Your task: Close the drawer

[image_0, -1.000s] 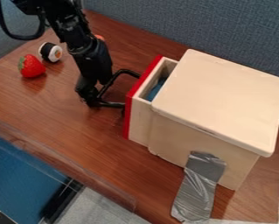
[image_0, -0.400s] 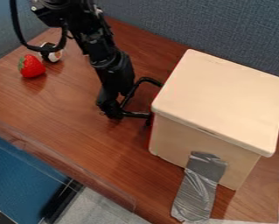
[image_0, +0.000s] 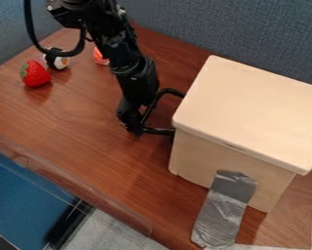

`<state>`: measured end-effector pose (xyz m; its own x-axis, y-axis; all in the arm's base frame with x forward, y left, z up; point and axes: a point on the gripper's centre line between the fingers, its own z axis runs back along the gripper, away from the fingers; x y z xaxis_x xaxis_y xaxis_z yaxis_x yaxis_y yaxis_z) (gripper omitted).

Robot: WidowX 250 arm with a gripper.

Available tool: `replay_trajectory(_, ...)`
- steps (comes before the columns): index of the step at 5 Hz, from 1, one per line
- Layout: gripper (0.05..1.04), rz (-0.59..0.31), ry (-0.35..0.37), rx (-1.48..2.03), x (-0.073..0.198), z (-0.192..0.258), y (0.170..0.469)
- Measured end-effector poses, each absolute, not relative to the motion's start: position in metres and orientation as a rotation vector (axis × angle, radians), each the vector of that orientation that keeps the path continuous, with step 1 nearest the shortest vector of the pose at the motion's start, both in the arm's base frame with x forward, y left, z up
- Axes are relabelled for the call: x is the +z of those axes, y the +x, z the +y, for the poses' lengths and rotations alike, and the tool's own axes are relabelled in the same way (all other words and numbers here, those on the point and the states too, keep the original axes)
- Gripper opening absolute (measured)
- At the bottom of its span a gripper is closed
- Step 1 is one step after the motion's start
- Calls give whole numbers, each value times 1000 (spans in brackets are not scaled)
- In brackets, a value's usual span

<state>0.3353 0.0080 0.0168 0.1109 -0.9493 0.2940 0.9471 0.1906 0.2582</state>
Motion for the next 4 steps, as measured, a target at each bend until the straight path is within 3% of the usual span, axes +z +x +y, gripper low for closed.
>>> replay_trajectory(2, 1000, -454, 30, -1336, 31, 29, 349)
replay_trajectory(4, 1000, -354, 16, -1107, 58, 112, 340)
